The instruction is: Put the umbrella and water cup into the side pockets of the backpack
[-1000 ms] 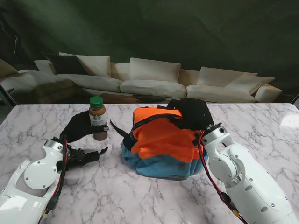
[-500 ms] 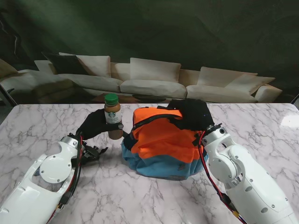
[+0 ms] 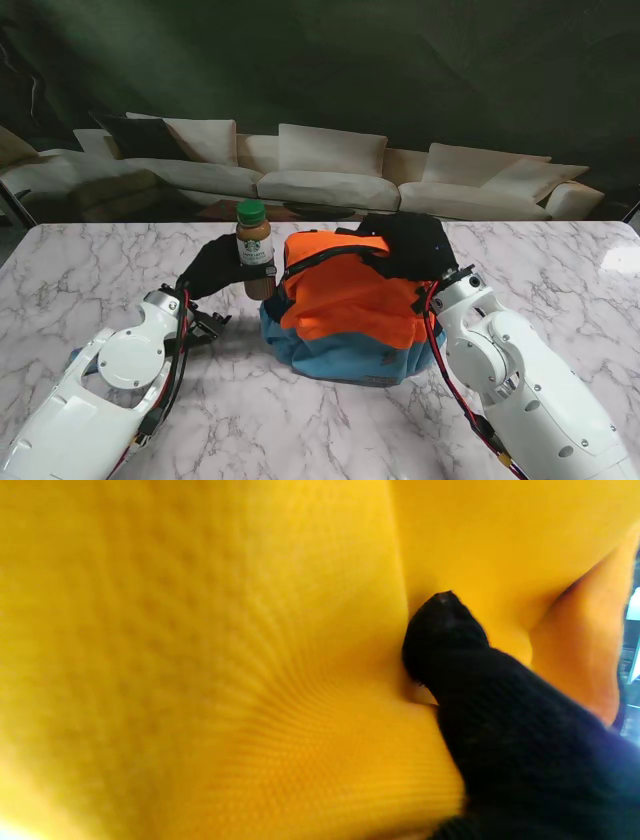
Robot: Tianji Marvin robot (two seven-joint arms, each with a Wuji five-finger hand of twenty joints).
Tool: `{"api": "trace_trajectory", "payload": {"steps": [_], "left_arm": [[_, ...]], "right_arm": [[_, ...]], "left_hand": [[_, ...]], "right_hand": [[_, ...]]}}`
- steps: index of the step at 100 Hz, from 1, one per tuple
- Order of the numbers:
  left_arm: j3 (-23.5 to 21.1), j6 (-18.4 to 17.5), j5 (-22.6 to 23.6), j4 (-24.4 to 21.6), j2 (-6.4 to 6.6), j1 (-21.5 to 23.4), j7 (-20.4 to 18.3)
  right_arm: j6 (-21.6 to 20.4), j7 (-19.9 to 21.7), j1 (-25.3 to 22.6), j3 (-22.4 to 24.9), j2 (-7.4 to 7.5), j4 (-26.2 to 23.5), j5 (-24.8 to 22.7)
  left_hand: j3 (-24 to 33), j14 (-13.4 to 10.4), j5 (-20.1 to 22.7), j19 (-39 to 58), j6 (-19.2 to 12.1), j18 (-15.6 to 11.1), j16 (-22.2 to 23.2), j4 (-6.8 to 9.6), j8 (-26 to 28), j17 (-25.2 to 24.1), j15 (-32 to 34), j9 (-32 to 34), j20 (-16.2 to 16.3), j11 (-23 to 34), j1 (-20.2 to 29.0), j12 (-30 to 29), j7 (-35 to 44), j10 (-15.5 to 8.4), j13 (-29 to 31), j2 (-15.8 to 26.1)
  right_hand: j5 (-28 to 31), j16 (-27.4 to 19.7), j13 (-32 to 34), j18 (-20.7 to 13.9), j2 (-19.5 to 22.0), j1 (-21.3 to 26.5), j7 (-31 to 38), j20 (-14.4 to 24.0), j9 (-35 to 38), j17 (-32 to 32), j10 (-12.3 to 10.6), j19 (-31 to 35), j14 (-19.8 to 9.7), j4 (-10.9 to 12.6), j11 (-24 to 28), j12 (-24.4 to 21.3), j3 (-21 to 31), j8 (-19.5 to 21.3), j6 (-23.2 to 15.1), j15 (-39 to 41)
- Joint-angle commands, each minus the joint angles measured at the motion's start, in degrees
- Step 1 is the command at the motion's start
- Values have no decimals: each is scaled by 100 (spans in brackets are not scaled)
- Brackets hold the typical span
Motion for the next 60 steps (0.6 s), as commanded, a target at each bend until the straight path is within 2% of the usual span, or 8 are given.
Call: {"api": "trace_trajectory", "payload": {"steps": [1,23,48,60], "left_arm": [[51,92,-78,-11,-48,-45,-100],[189,279,-160,-24,-42,-129,-219],[439,478,-223,142,-60,-300,-275],[541,499,-178,271,-81,-369,-215]], "right_arm": [[42,29,-55,-17,4,49,-18],[14,-70,-108,0,-13,58,22],[24,-130,-139,8,-23,82,41],[21,-126,-145,17,-26,71,65]], "left_hand": [[766,2,466,208,-1018,-89,184,202,88,-43,425,356,63,223,1261,20,378,-564,255,1001],[764,16,429,135,-1077,3,161,199,96,-185,348,316,55,158,1259,66,347,-619,178,1065],[756,0,440,138,-1065,19,166,199,134,-206,334,342,78,291,1245,174,340,-536,170,1063],[760,-26,410,119,-1115,18,161,199,113,-236,304,268,82,235,1250,139,288,-622,131,1116]], "right_hand": [[478,162,335,-157,646,767,750,88,22,-3,-219,2,-193,268,15,6,560,307,-1077,166],[484,162,336,-157,646,768,751,88,25,-3,-217,2,-192,268,17,7,559,307,-1070,167],[487,163,335,-159,648,770,749,89,26,0,-217,4,-187,269,16,7,557,307,-1069,170],[488,163,336,-161,649,771,748,90,25,0,-205,5,-189,269,16,8,555,307,-1068,171]]}}
